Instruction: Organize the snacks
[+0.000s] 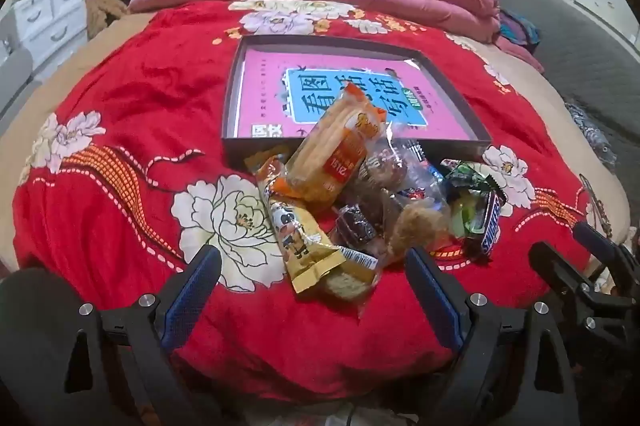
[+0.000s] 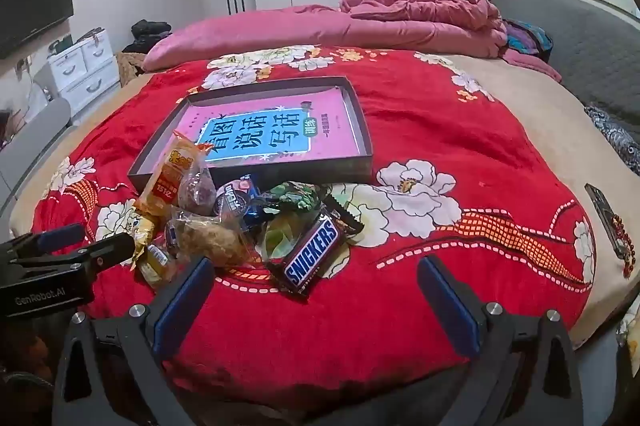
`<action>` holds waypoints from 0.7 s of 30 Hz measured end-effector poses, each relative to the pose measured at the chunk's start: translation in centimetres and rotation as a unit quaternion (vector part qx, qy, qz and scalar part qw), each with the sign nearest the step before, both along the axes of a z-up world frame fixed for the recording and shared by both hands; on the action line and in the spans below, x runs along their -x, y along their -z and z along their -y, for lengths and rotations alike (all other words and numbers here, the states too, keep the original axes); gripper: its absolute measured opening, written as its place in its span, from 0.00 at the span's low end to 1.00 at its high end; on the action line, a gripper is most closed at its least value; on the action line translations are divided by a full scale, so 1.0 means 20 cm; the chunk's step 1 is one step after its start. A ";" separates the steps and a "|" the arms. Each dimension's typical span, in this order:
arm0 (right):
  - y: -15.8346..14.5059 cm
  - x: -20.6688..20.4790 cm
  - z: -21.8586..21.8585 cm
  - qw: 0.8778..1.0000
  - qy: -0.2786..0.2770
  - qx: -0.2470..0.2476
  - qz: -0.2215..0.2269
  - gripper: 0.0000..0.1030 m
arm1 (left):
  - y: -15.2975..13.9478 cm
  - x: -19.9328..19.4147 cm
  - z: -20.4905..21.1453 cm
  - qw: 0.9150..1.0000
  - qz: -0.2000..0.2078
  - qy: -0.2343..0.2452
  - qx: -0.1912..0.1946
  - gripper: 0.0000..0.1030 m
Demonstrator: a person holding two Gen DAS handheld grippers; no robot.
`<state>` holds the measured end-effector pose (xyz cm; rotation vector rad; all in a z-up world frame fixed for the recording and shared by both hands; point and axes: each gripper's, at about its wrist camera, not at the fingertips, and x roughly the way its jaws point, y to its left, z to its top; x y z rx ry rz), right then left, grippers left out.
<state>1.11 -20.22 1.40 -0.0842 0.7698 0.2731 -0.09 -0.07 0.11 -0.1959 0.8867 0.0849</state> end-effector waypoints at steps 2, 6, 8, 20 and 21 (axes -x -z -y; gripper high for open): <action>0.00 0.00 0.00 1.000 0.003 -0.006 -0.015 0.99 | -0.01 0.01 0.01 1.000 0.006 0.004 -0.001 0.91; 0.01 0.00 0.00 1.000 0.001 -0.001 -0.018 0.99 | 0.02 -0.01 0.00 1.000 -0.012 0.004 0.010 0.91; 0.01 0.00 0.00 1.000 0.000 -0.001 -0.018 0.99 | 0.01 0.01 0.01 1.000 -0.003 0.006 0.010 0.91; 0.00 0.01 0.00 1.000 0.002 -0.001 -0.010 0.99 | -0.01 0.00 0.00 1.000 0.005 0.012 0.013 0.91; 0.00 0.01 0.00 1.000 0.002 -0.002 -0.010 0.99 | -0.01 0.00 0.00 1.000 0.005 0.012 0.013 0.91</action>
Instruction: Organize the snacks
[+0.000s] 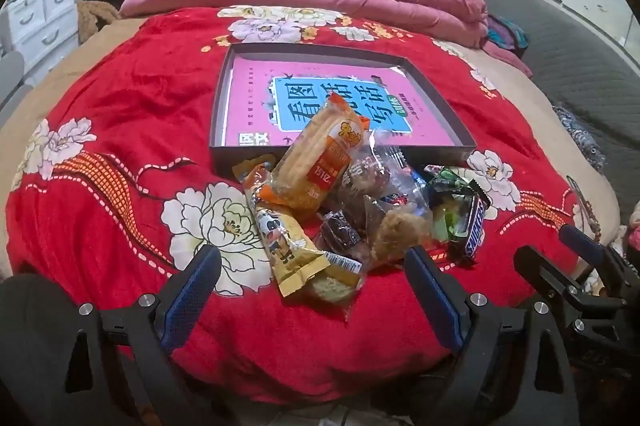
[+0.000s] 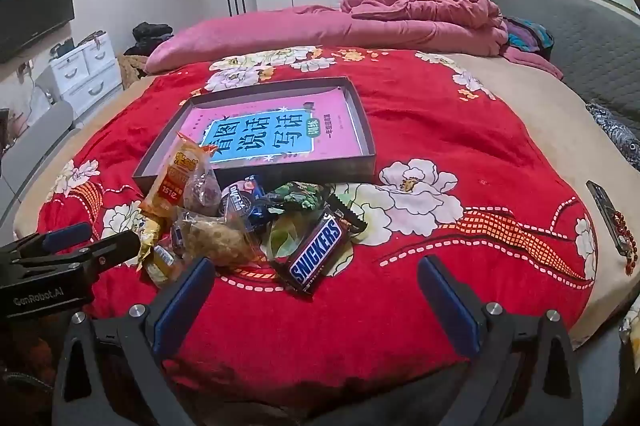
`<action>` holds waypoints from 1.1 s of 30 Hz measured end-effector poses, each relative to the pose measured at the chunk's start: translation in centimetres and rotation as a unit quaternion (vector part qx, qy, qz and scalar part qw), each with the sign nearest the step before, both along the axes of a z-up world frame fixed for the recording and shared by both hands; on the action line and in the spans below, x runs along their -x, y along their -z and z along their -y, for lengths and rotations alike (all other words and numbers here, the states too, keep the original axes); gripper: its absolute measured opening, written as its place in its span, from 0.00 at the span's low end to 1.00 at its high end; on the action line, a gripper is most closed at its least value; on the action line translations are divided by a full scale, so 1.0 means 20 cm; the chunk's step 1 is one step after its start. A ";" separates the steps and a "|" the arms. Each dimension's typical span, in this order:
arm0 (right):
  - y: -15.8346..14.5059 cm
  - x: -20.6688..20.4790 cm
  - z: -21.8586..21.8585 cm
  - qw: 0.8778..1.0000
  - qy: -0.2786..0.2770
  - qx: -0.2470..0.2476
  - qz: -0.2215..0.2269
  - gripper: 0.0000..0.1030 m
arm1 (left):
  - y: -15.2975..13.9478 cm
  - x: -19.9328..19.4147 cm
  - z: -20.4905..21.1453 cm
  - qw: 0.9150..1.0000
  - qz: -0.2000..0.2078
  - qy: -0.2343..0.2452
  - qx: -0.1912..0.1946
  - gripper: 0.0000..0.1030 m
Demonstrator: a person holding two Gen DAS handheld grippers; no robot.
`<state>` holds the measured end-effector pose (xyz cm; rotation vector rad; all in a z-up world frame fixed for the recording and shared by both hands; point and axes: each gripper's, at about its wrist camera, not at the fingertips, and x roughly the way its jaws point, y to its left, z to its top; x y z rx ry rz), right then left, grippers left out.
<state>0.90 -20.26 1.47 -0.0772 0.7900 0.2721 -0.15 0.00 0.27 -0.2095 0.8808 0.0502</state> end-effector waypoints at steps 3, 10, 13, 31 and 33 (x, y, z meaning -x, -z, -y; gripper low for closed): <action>0.00 0.00 0.00 1.000 0.002 -0.001 -0.004 0.99 | 0.00 0.00 0.01 1.000 0.000 0.002 -0.001 0.91; 0.00 0.00 0.01 1.000 0.004 -0.004 -0.005 0.99 | 0.00 0.00 0.01 1.000 -0.001 0.003 0.001 0.91; 0.00 0.00 0.01 1.000 0.004 -0.004 -0.005 0.99 | -0.01 0.00 0.00 1.000 -0.002 0.004 0.003 0.91; 0.00 0.00 0.02 1.000 0.005 -0.005 -0.007 0.99 | 0.00 0.00 0.00 1.000 -0.005 0.003 0.005 0.91; 0.00 0.00 0.02 1.000 0.005 -0.005 -0.007 0.99 | 0.00 0.00 0.00 1.000 -0.005 0.003 0.005 0.91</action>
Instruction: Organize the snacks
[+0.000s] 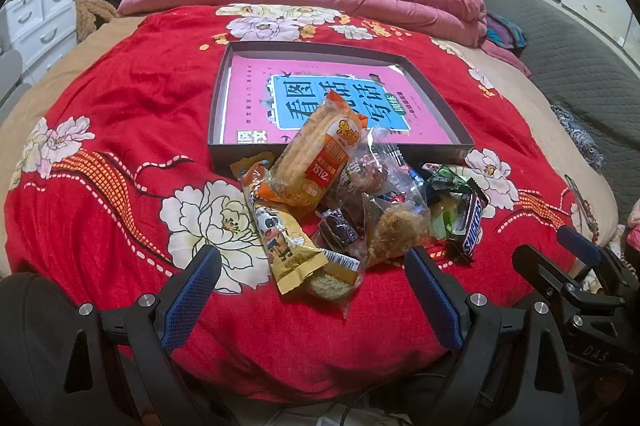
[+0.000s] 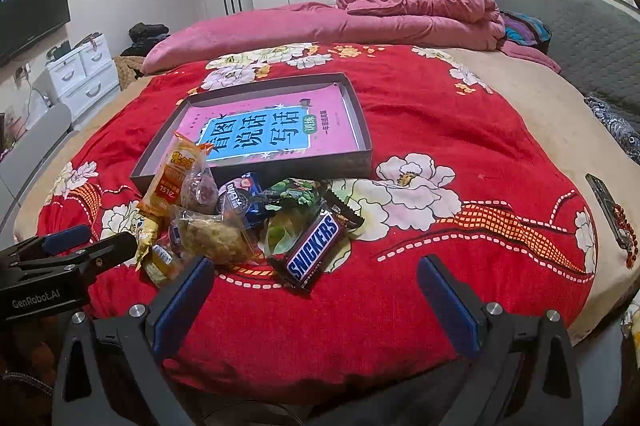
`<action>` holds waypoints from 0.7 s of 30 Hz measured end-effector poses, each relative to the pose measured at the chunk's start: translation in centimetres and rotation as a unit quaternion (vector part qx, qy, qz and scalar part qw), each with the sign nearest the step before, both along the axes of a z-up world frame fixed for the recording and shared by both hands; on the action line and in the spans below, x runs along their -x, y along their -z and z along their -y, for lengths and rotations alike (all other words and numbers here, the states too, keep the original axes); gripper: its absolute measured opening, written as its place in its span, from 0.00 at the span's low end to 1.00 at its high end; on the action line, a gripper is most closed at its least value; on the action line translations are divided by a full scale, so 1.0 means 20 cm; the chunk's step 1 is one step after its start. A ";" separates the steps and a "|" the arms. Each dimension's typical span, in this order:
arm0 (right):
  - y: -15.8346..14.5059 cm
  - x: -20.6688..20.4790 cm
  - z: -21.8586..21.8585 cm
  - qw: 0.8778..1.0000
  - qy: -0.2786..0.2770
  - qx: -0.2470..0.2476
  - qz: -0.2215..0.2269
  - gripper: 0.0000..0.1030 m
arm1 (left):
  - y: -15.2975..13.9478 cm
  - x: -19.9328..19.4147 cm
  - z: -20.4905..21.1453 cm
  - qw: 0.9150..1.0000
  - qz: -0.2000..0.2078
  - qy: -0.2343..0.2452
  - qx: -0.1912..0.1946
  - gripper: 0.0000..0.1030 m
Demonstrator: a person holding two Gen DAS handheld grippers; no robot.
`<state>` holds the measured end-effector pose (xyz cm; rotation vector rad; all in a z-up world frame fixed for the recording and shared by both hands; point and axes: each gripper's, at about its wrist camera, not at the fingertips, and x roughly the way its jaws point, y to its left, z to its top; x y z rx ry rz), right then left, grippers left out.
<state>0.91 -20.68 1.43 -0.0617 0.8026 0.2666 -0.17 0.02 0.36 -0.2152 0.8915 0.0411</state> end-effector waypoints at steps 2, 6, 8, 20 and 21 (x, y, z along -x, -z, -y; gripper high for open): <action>0.00 0.00 0.00 1.000 0.000 0.000 0.000 0.99 | 0.00 0.00 0.00 1.000 0.000 -0.001 0.002 0.91; 0.00 0.00 0.00 1.000 0.000 0.000 -0.001 0.99 | 0.00 0.00 -0.01 1.000 0.000 -0.003 0.004 0.91; 0.00 0.00 0.00 1.000 0.000 0.000 -0.001 0.99 | 0.00 0.00 -0.01 1.000 0.000 -0.002 0.005 0.91; 0.02 -0.01 0.01 1.000 0.004 -0.003 -0.009 0.99 | 0.01 0.00 -0.01 1.000 -0.004 -0.004 0.008 0.91; 0.02 -0.02 0.01 1.000 0.005 -0.004 -0.010 0.99 | 0.01 0.00 -0.01 1.000 -0.005 -0.004 0.007 0.91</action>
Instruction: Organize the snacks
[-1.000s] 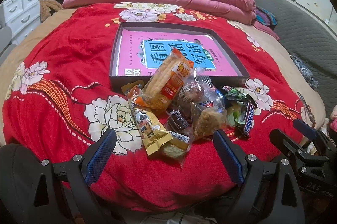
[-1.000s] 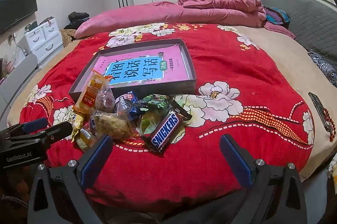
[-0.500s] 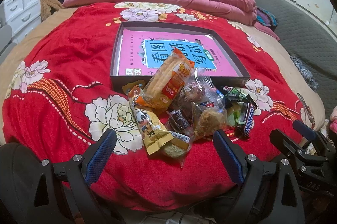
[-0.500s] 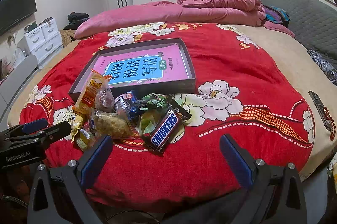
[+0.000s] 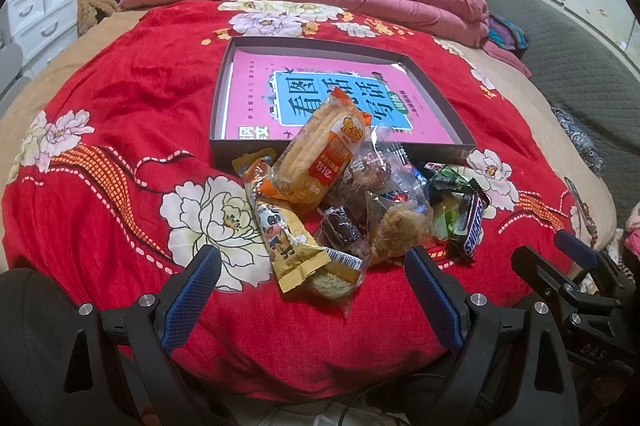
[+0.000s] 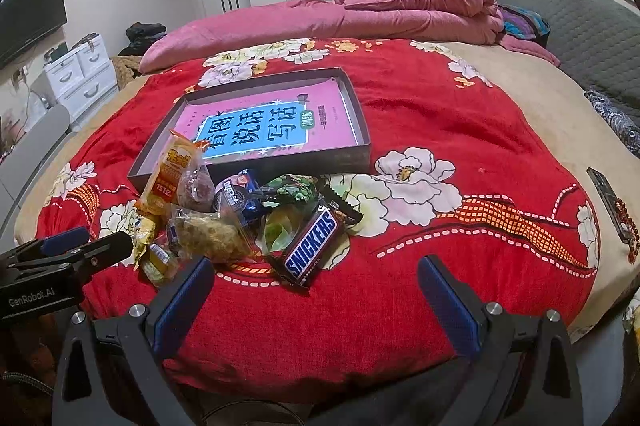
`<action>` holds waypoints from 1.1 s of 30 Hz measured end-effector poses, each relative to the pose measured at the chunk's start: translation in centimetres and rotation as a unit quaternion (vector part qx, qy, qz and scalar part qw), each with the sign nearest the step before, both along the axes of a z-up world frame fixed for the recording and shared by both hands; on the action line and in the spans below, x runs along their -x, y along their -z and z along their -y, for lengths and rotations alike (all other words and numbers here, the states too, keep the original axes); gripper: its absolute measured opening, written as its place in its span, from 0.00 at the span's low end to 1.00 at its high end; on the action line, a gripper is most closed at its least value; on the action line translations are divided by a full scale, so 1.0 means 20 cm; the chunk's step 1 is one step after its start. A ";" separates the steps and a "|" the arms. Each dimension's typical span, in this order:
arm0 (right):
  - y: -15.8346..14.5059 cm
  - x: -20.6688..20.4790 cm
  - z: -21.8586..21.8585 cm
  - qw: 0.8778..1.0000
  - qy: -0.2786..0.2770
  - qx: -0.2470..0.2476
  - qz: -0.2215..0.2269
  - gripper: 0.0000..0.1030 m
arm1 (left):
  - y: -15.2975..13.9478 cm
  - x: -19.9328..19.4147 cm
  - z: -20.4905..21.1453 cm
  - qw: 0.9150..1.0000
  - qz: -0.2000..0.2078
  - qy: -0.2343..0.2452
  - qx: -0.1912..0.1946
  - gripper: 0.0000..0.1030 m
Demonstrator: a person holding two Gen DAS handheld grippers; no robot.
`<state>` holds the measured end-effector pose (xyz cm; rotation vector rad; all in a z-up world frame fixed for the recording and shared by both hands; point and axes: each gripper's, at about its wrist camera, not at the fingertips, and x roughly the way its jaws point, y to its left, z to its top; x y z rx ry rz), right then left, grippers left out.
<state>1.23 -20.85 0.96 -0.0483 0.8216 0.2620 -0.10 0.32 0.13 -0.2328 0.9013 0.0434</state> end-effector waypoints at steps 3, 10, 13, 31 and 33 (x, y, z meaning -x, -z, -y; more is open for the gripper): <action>0.00 0.00 0.00 1.000 0.000 0.000 -0.003 0.99 | 0.01 0.00 -0.01 1.000 -0.003 -0.001 0.002 0.91; 0.02 -0.01 0.00 1.000 0.002 -0.004 -0.008 0.99 | 0.05 -0.01 -0.07 1.000 -0.018 -0.017 0.018 0.91; 0.02 -0.02 0.00 1.000 0.003 -0.007 -0.011 0.99 | 0.07 -0.02 -0.10 0.999 -0.025 -0.027 0.024 0.91; 0.15 -0.18 0.08 0.997 0.041 -0.042 -0.058 0.99 | 0.22 -0.20 -0.26 0.994 -0.063 -0.050 0.080 0.91; 0.17 -0.20 0.10 0.995 0.050 -0.050 -0.066 0.99 | 0.22 -0.22 -0.25 0.994 -0.060 -0.045 0.077 0.90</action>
